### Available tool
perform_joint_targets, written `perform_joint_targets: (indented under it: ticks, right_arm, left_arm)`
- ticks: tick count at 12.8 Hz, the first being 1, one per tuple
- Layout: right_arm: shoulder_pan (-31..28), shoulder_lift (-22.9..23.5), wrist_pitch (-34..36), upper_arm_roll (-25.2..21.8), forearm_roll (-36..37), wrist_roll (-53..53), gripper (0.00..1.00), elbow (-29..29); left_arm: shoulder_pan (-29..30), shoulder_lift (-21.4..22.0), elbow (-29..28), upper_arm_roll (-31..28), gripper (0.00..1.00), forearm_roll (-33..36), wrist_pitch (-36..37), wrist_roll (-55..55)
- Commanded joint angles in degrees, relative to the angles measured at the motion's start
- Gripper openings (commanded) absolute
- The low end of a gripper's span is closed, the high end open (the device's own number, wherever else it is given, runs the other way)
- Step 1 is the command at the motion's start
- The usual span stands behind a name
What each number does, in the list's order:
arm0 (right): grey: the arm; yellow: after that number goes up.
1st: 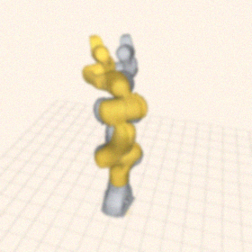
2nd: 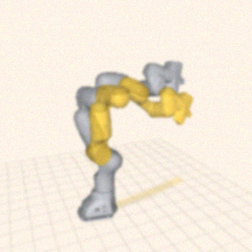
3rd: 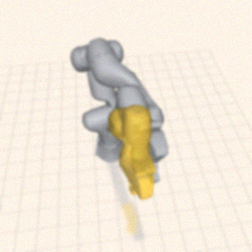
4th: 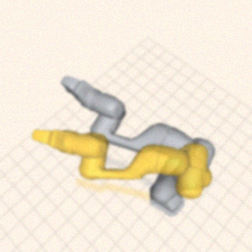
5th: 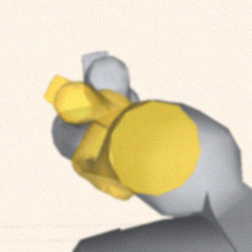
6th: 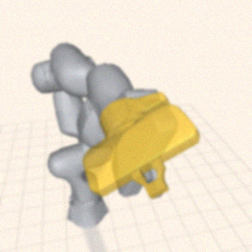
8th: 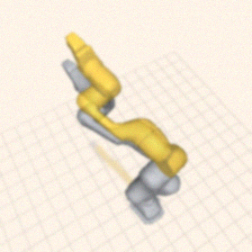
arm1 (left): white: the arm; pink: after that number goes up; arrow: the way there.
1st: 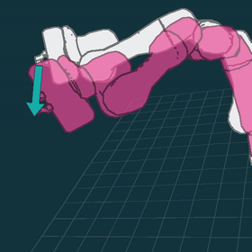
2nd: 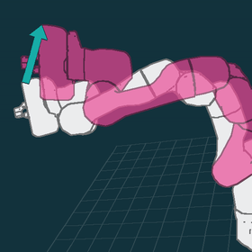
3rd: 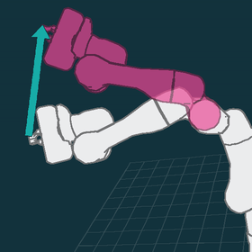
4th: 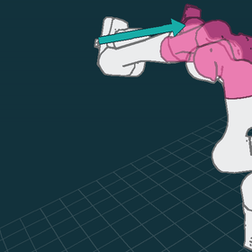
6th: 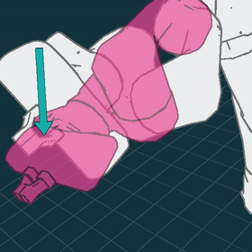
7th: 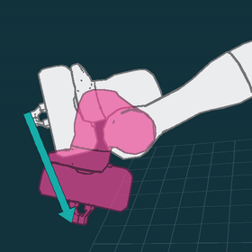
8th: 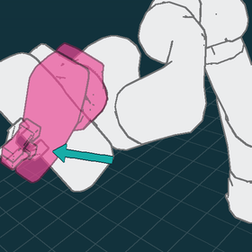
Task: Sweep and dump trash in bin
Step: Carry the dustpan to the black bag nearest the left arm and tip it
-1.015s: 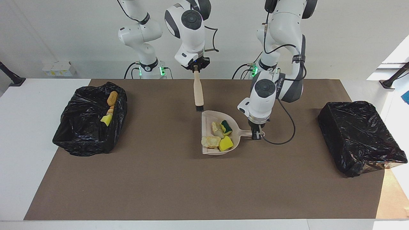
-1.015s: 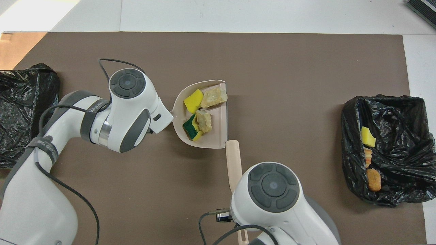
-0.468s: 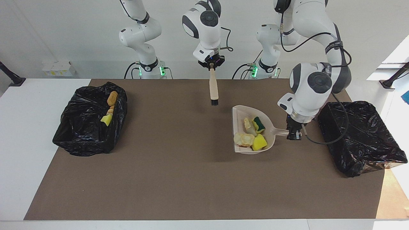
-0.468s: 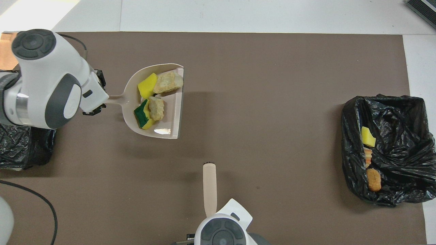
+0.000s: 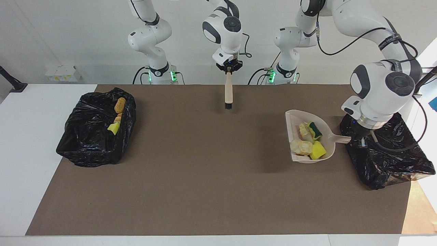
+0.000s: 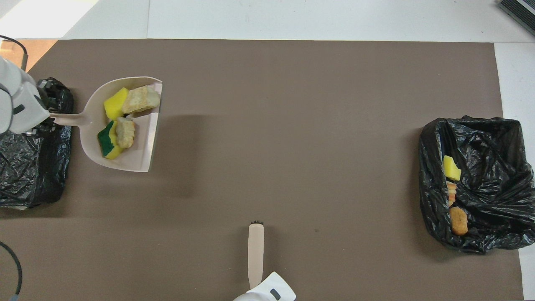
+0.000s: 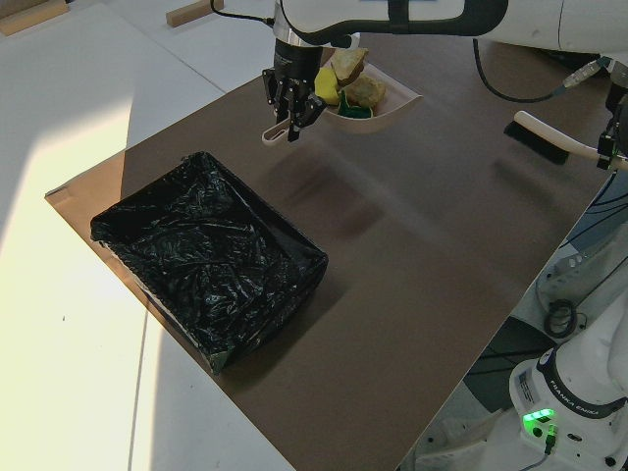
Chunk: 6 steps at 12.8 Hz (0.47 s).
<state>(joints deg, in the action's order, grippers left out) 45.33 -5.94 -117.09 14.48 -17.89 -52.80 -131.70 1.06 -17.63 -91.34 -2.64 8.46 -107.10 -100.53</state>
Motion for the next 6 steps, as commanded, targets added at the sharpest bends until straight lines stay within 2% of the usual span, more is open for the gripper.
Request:
perform_joint_targets:
  ticks: [1,3,6]
  right_arm:
    - [1.4,0.5,-3.8,-0.2,-1.4,2.8,0.00,-2.3]
    - [1.3,1.1,-3.9,-0.2,-1.4,5.3,0.00,-3.1]
    - [1.3,1.8,-4.0,-0.2,-1.4,5.1,0.00,-4.1]
  left_arm:
    - [8.0,-0.8,2.8,0.7,0.00,1.3,-0.2,-6.9]
    - [12.6,-2.1,5.7,0.7,0.00,5.3,-0.8,-9.6]
    - [17.8,-2.9,6.9,0.7,0.00,11.6,-7.7,-11.1]
